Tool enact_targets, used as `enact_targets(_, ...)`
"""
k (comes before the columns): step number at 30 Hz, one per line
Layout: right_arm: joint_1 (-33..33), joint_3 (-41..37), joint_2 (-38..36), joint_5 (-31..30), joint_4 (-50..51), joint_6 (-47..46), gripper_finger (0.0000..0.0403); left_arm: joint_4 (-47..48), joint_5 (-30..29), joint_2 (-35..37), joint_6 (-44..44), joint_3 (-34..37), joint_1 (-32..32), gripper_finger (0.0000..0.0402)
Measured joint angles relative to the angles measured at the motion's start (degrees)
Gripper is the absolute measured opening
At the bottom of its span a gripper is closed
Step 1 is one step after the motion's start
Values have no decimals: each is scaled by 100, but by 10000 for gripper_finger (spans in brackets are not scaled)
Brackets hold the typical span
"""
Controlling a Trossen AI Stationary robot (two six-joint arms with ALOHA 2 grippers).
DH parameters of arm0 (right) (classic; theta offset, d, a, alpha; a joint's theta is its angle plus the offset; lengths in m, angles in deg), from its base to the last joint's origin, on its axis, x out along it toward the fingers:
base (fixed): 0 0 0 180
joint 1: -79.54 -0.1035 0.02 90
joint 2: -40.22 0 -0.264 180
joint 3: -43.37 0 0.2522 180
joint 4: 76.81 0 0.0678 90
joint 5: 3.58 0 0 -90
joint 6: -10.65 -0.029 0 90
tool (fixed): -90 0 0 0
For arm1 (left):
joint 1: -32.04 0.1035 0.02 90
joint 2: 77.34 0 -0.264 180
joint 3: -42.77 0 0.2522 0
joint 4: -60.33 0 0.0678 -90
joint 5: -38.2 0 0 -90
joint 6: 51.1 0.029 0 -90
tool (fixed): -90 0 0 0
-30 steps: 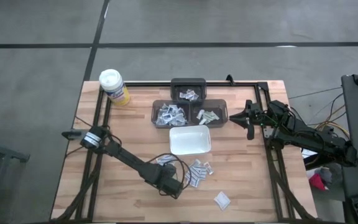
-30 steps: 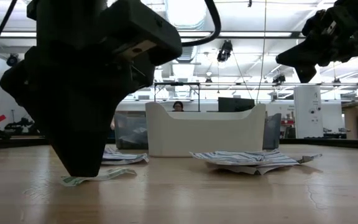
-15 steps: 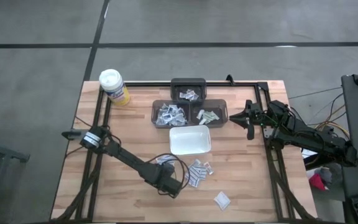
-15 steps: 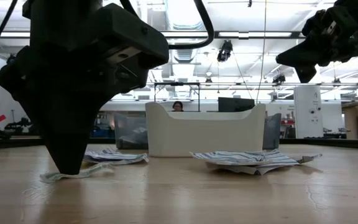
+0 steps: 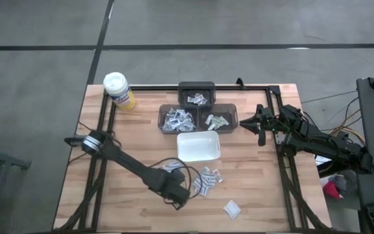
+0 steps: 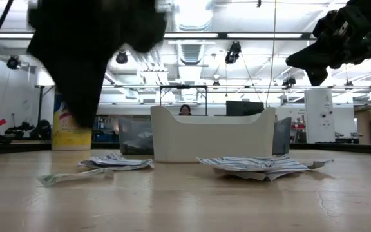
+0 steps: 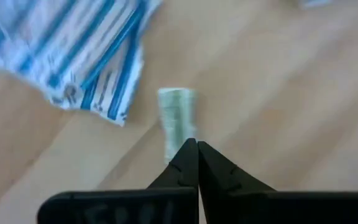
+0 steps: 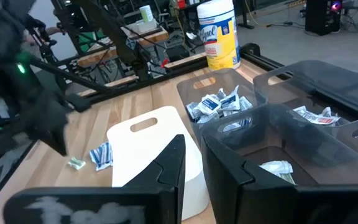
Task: Pick & Place First Aid Supplies
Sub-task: Put the green bandage into the bottom right black bin
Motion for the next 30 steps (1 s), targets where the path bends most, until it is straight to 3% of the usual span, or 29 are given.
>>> enact_targets(6, 1, 0, 3, 104, -3, -142, 52, -6, -684, 239, 1404, -610, -20, 0)
enact_targets(9, 0, 2, 4, 199, -15, -511, 52, 88, -1148, 333, 1611, -923, 42, 0)
enact_targets(15, 0, 2, 7, 199, -11, -588, 52, 357, -955, 298, 894, -713, 63, 0)
enact_targets(19, 0, 2, 7, 199, -9, -575, 52, -117, -339, 320, 324, -265, 57, 0)
enact_targets(23, 0, 2, 7, 197, -9, -542, 52, -580, -146, 305, -273, 151, 54, 3)
enact_targets(30, 0, 2, 11, 195, -9, -531, 52, -906, 47, 311, -654, 371, 52, 70)
